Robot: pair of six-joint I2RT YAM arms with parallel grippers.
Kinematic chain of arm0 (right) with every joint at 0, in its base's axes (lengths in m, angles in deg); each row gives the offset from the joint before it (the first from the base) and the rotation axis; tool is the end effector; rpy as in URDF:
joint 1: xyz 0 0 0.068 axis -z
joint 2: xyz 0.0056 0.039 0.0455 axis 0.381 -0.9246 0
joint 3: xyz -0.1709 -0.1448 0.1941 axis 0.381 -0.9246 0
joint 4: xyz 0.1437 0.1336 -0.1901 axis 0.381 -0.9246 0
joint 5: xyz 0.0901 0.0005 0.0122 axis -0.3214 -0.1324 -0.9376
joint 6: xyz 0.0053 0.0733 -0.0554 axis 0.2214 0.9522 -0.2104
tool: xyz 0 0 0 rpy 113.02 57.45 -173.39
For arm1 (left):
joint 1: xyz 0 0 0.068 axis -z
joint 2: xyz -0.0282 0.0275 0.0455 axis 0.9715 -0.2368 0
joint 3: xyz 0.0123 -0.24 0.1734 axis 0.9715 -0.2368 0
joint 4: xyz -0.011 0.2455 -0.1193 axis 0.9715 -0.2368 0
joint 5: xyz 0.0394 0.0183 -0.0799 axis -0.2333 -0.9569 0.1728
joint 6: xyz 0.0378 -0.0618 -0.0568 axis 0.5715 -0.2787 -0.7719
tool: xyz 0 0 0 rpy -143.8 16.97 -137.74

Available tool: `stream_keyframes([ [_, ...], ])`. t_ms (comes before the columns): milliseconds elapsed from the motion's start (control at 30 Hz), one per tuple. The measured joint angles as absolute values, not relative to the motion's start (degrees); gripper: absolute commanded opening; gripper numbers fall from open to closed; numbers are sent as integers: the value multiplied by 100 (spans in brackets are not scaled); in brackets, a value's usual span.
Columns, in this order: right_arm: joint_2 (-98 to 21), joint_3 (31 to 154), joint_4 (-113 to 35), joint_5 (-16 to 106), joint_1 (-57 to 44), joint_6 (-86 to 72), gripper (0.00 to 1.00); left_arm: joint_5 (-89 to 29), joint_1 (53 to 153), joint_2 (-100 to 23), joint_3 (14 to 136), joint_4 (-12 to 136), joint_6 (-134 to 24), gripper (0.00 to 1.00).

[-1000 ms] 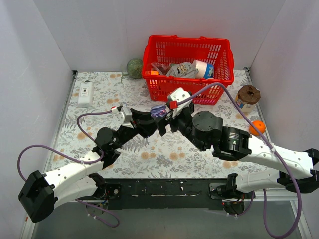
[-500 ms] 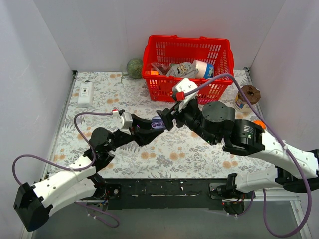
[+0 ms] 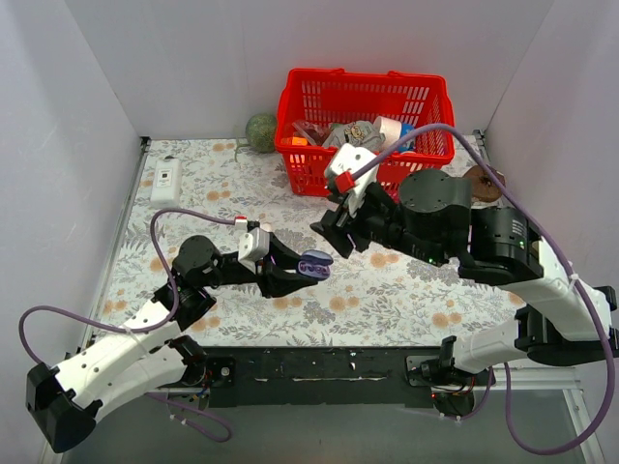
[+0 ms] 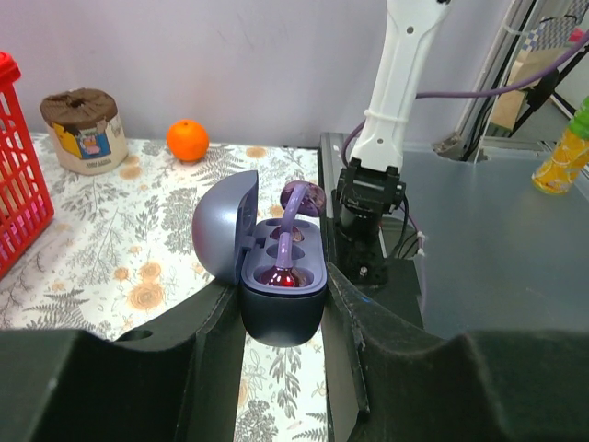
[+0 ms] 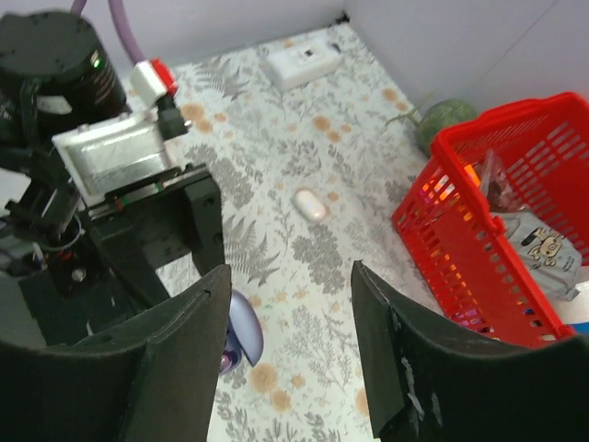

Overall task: Insert the wireless bluetooth earbuds into the charging case
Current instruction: Place the earbud in the charging case.

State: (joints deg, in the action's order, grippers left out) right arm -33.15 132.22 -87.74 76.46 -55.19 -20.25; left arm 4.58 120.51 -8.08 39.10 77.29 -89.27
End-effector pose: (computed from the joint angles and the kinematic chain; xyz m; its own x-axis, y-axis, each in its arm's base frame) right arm 0.0871 0.2412 0.5805 0.0547 -0.2158 -0.9749 -0.8077 0.5645 -0.1703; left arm 0.1135 -0.1890 0.3564 -0.6447 -0.1092 -0.7566 0.7632 -0.0358 -0.6451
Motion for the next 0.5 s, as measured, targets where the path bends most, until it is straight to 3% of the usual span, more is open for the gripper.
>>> stream_keyframes([
  [500,-3033,11607,-9235,6892,-5512,-1538,54,1373,11336,-1062,3910,7417,-8936,0],
])
